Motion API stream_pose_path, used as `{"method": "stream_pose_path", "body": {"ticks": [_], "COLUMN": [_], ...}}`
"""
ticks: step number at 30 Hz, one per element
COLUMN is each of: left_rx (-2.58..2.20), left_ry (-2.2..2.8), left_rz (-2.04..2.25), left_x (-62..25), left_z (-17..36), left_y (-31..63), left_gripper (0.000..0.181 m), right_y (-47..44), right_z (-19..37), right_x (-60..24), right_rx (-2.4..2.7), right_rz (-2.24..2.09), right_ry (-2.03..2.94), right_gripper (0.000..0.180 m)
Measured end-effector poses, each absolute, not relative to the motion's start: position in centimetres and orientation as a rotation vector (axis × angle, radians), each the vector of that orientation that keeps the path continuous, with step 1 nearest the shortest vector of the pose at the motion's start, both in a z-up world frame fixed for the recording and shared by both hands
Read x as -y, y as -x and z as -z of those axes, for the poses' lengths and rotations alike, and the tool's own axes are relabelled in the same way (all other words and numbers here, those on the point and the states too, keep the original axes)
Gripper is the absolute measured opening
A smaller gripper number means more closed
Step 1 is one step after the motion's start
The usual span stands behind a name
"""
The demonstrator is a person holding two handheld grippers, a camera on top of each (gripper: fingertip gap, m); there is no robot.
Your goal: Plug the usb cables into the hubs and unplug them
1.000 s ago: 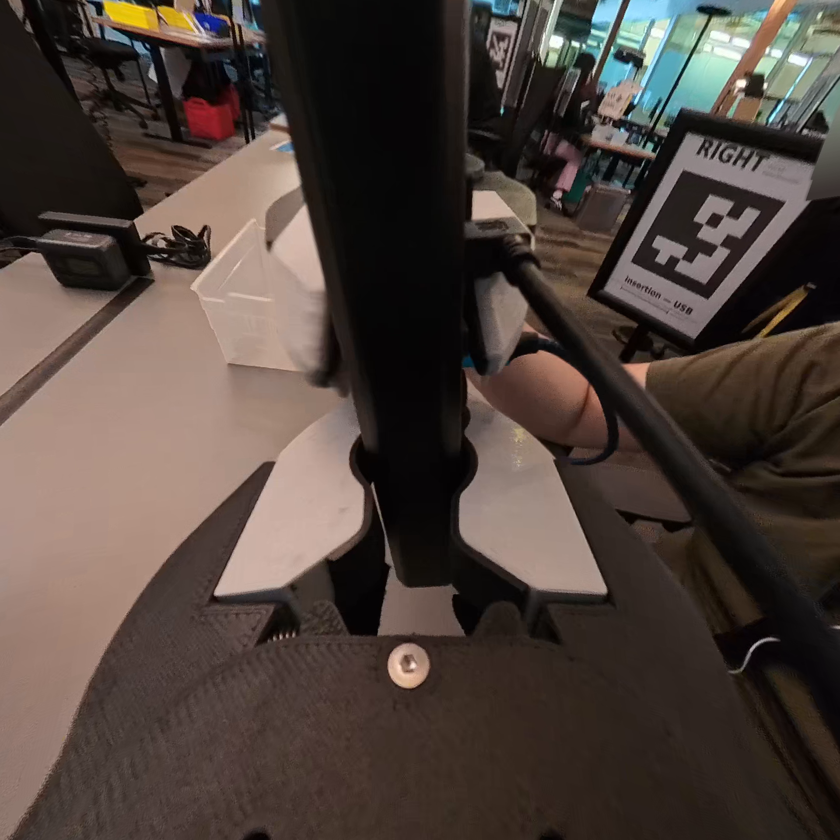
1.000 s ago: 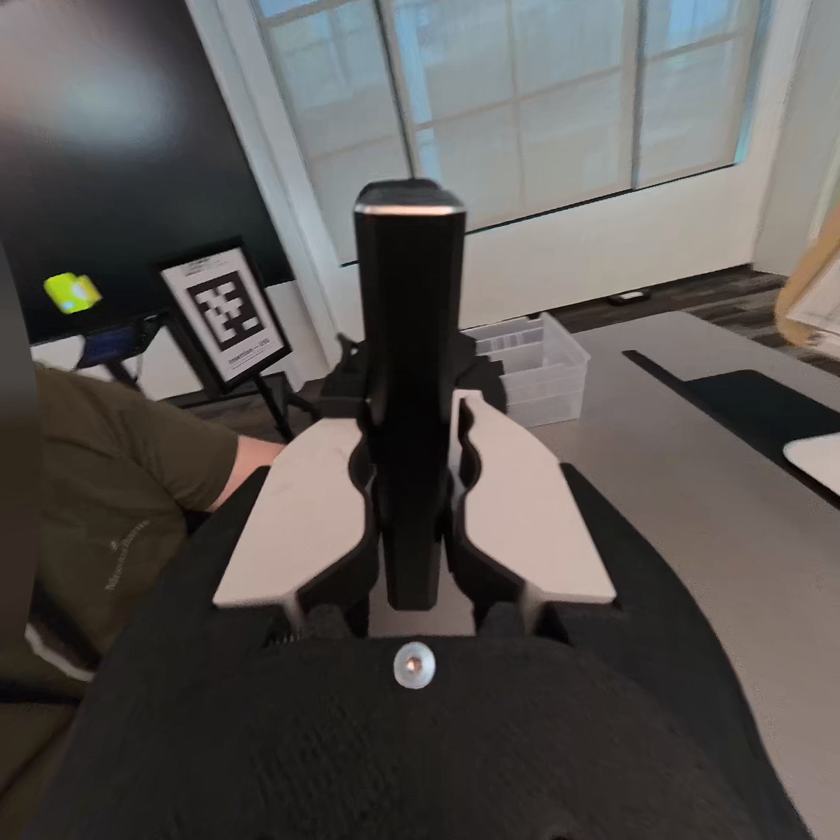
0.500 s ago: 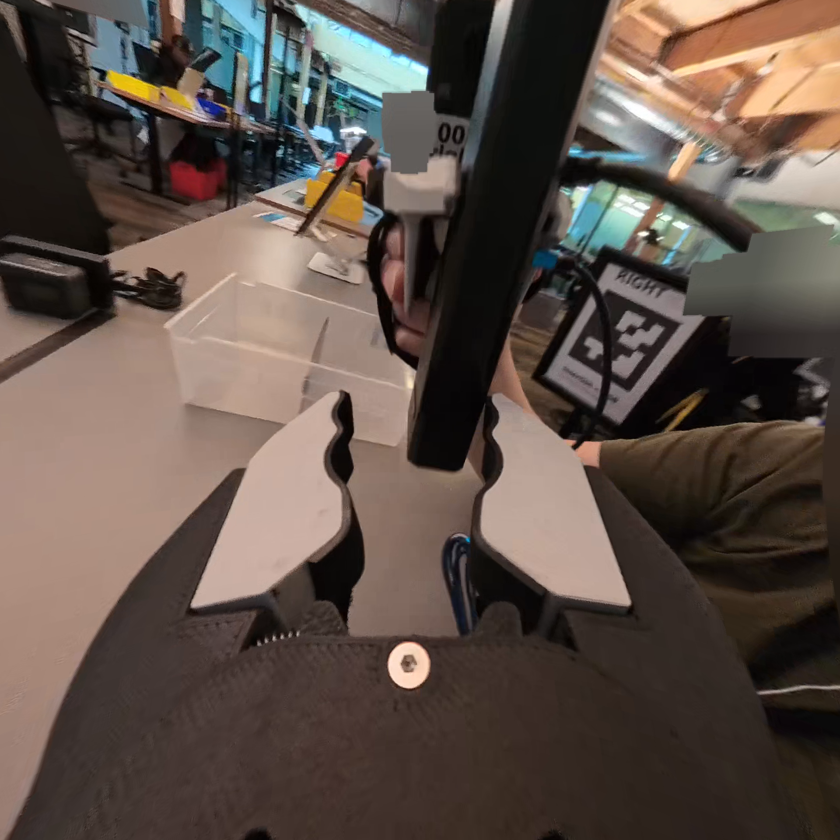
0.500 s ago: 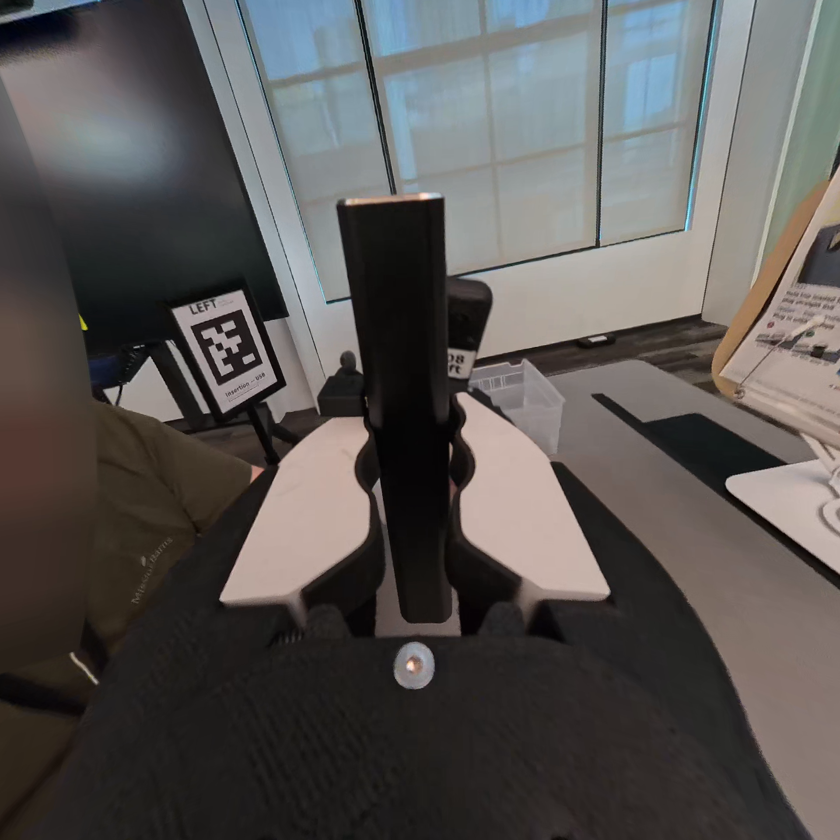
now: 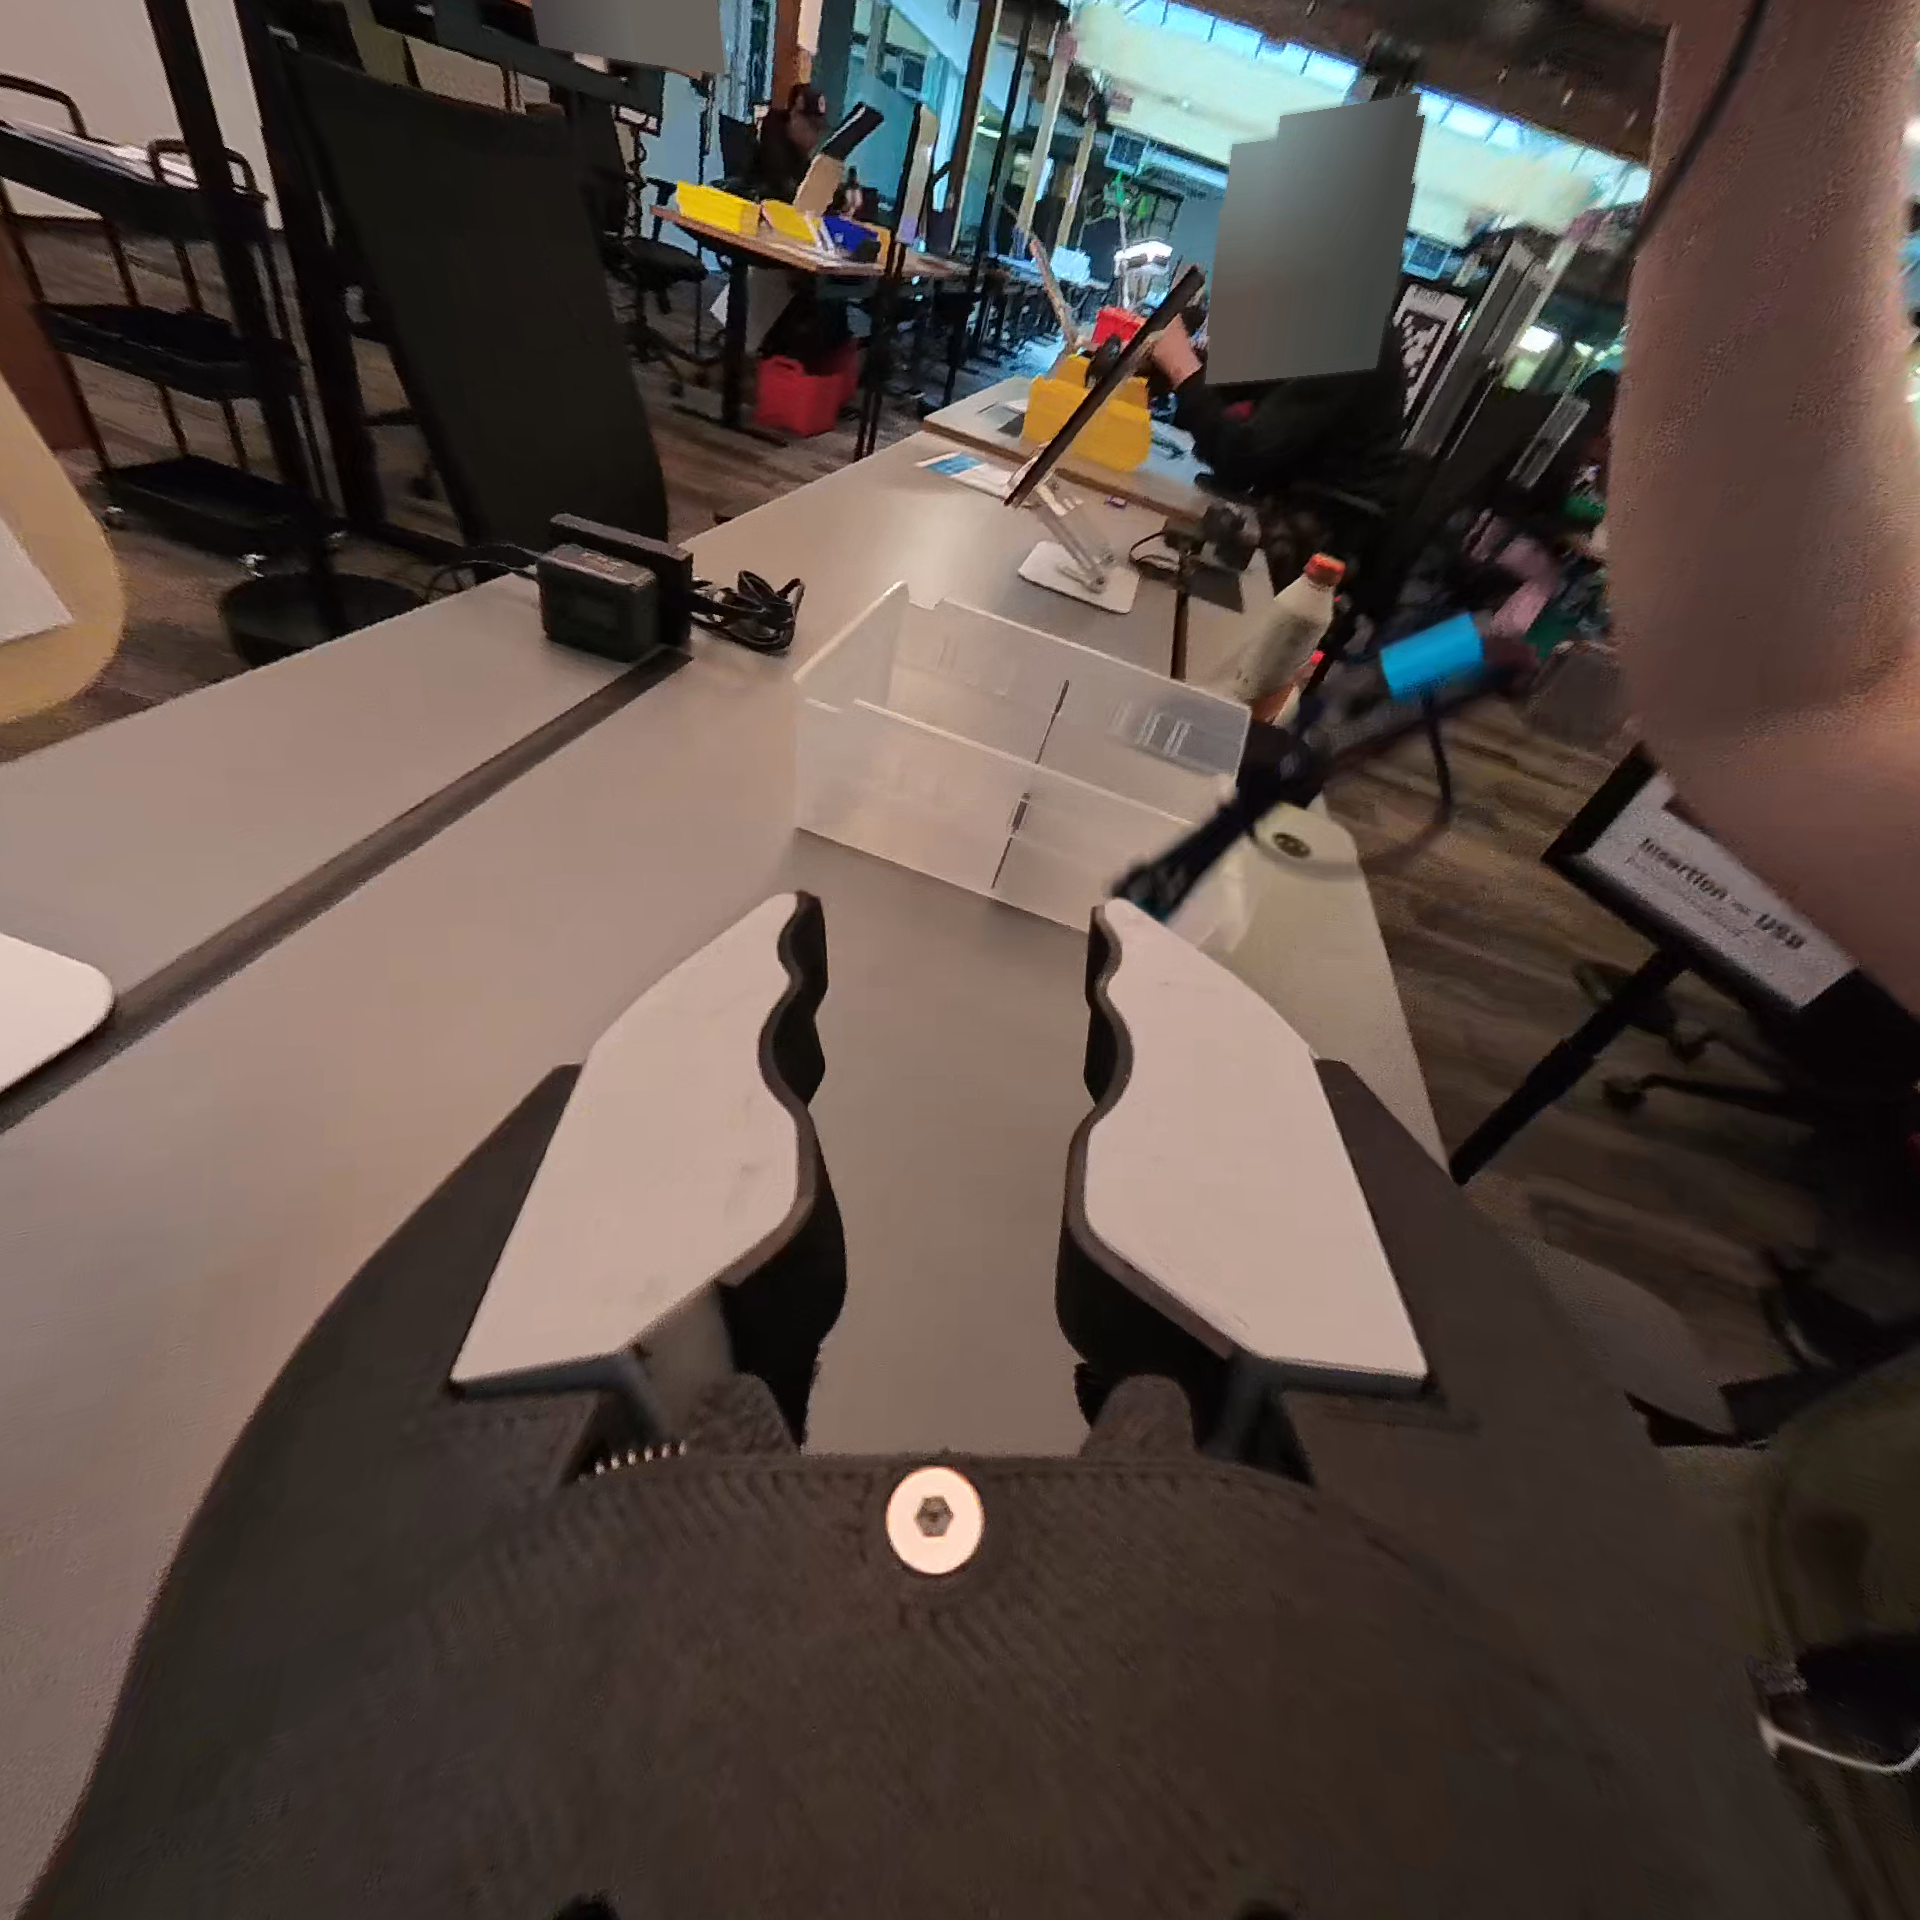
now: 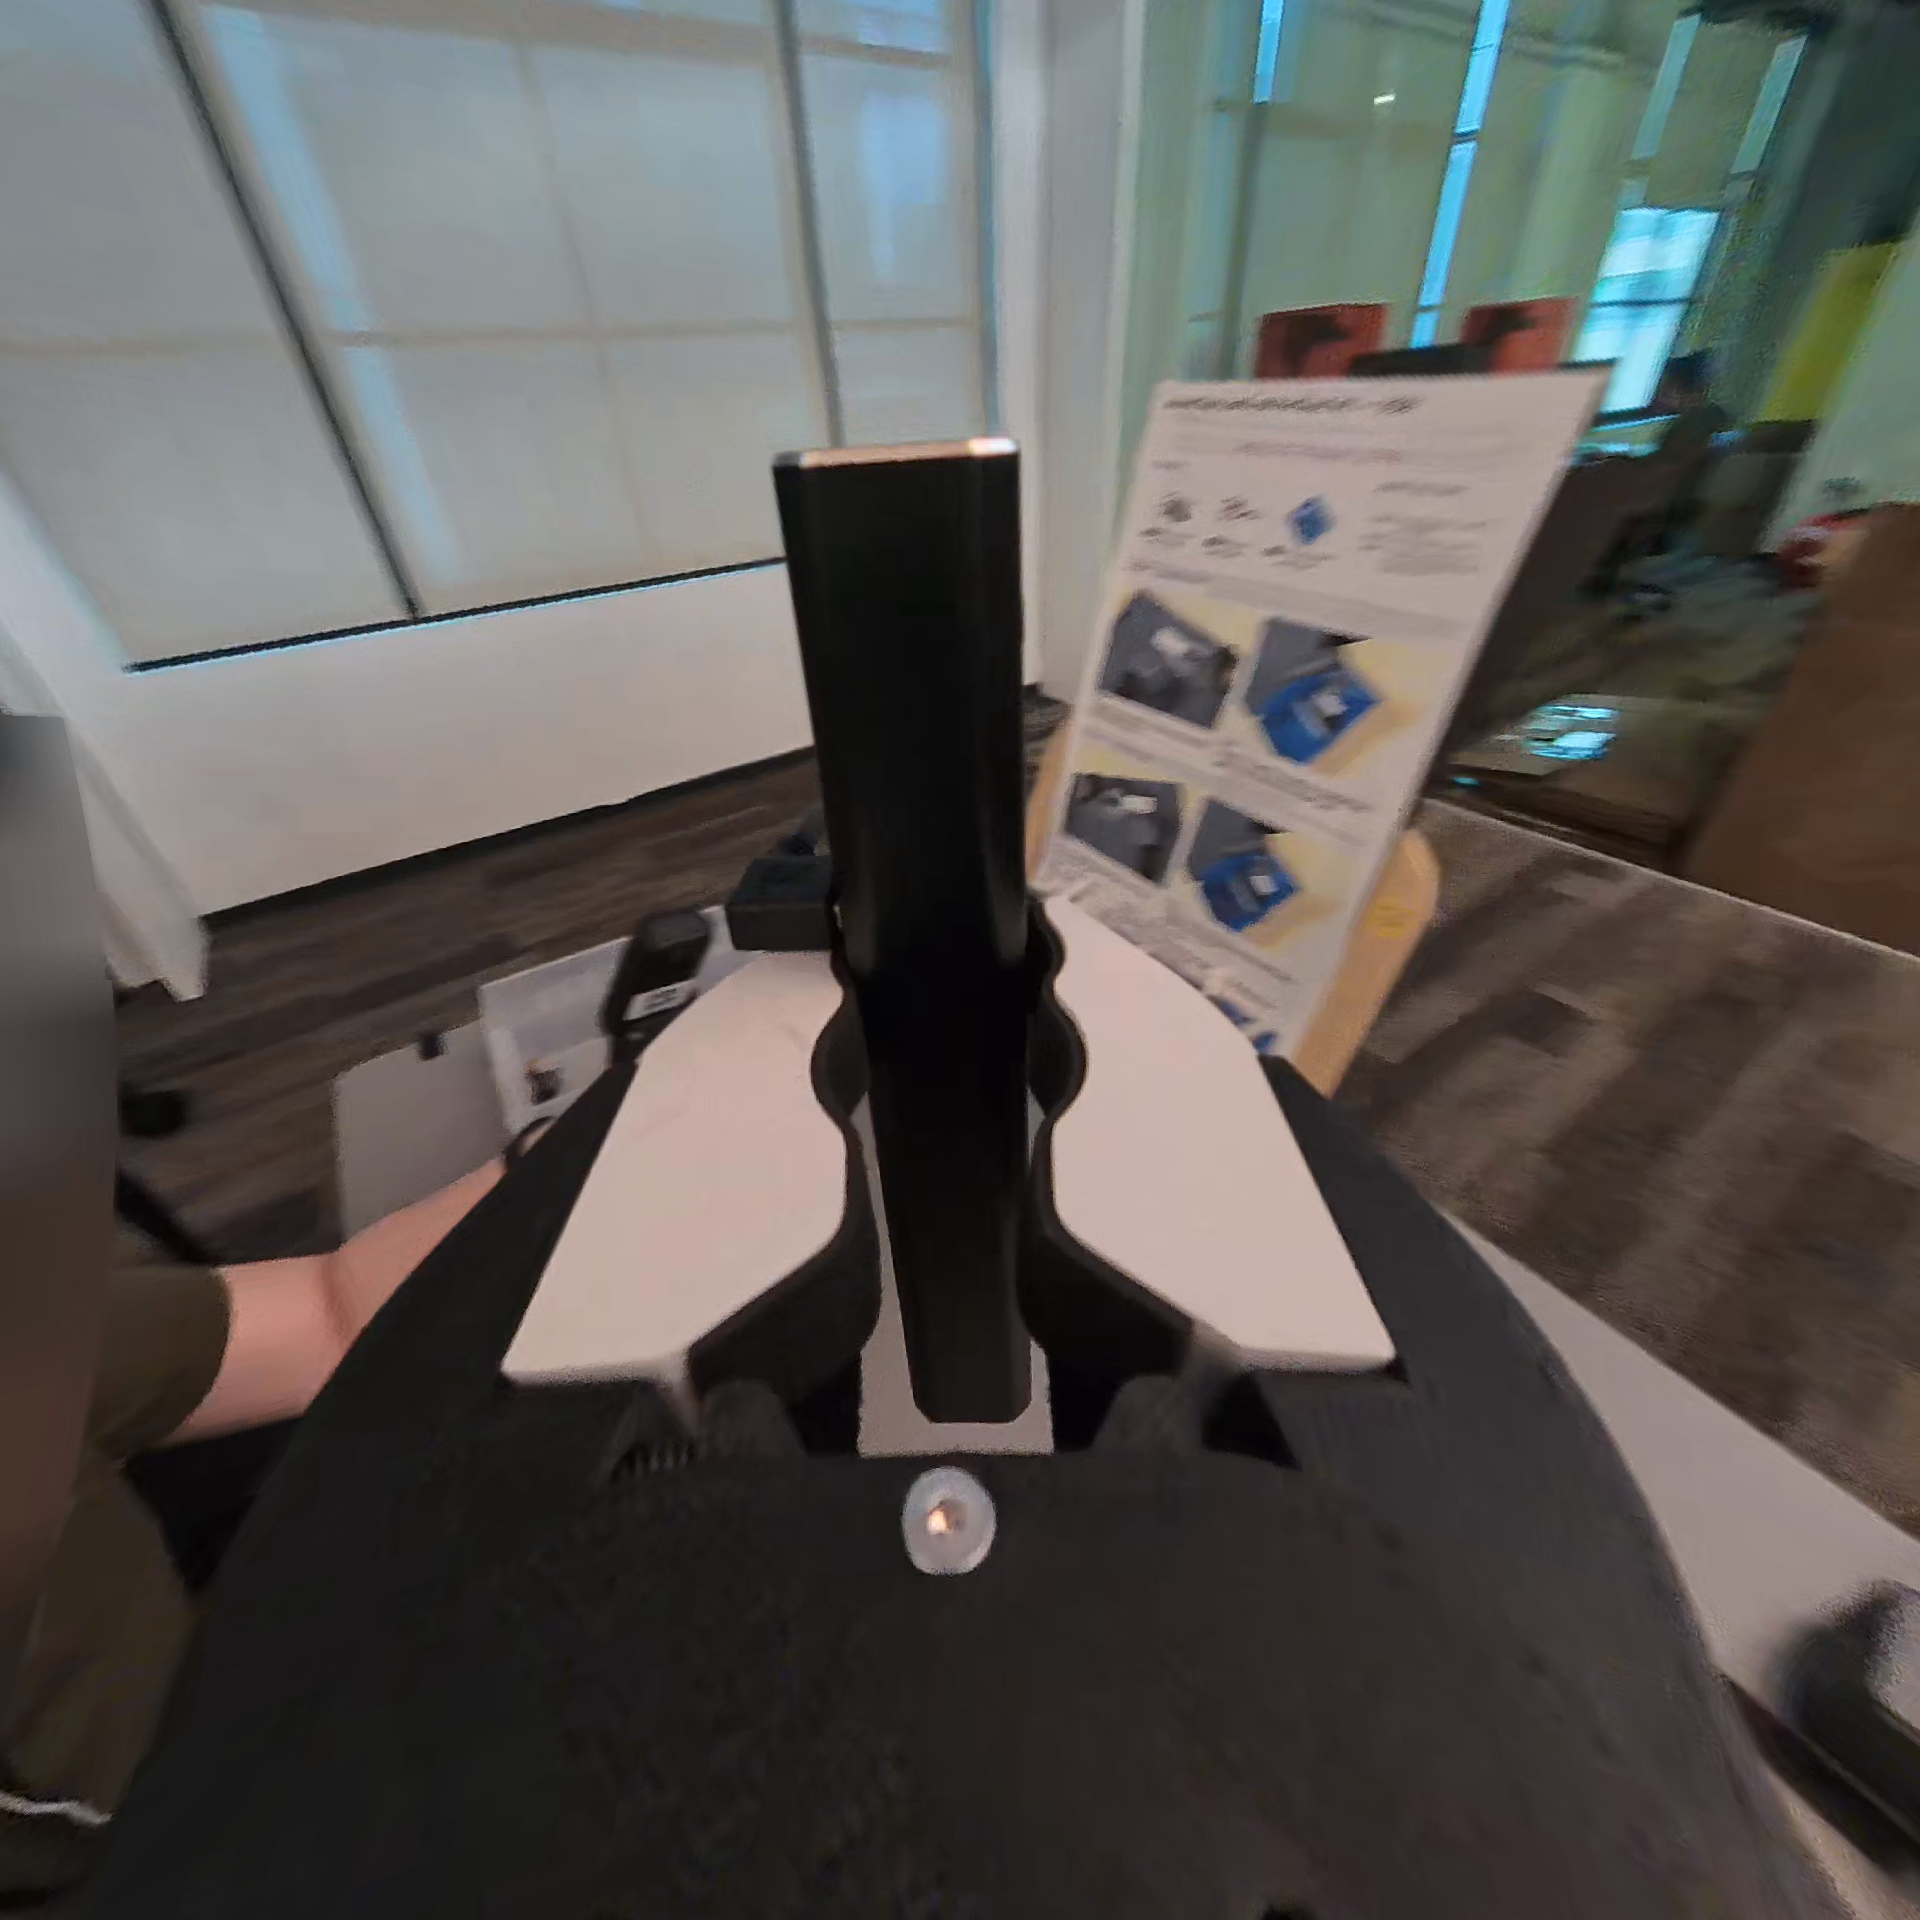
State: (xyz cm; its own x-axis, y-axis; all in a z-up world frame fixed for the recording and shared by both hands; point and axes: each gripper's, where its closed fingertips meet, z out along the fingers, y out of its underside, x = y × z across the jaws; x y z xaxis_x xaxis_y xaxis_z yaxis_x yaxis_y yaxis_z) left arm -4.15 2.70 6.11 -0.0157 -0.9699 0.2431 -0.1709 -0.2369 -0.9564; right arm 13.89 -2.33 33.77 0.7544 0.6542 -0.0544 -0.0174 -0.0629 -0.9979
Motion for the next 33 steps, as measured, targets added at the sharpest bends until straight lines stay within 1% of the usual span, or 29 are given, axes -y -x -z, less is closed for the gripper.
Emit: {"method": "stream_pose_path", "body": {"ticks": [3,6,8,11,14,16,23,28,33], "left_rx": [-1.272,-1.324,-1.356,-1.406,-1.445,-1.46,-1.478,-1.492,-1.525], "left_ry": [1.493,1.505,1.516,1.534,1.544,1.551,1.573,1.584,1.613], "left_rz": [1.266,1.237,1.211,1.175,1.163,1.153,1.165,1.173,1.172], "left_x": [-2.3,-1.6,-1.3,-0.8,-0.3,-0.1,0.0,0.2,0.5], "left_z": [-6.2,-5.6,-5.1,-4.2,-3.7,-3.4,-2.8,-2.3,-1.2], "left_y": [4.2,3.7,3.3,2.9,2.6,2.4,2.2,1.8,1.3], "left_gripper": [0.047,0.048,0.048,0.049,0.049,0.049,0.049,0.049,0.049], "right_y": [-19.5,-25.0,-28.8,-32.9,-35.2,-35.3,-35.9,-34.7,-35.0], "right_z": [-37.2,-36.9,-34.3,-27.9,-21.0,-17.5,-9.6,-4.7,2.1], "right_x": [1.9,1.2,0.2,-1.1,-1.7,-1.3,1.8,3.7,1.7], "right_rx": [0.431,0.355,0.282,0.288,0.337,0.41,0.533,0.652,0.81], "right_rz": [-0.398,-0.249,-0.121,0.016,0.017,-0.049,-0.354,-0.557,-0.365], "right_ry": [1.581,1.656,1.73,1.839,1.937,1.956,2.049,2.175,2.403], "right_gripper": [0.028,0.028,0.028,0.028,0.028,0.028,0.027,0.028,0.028]}}
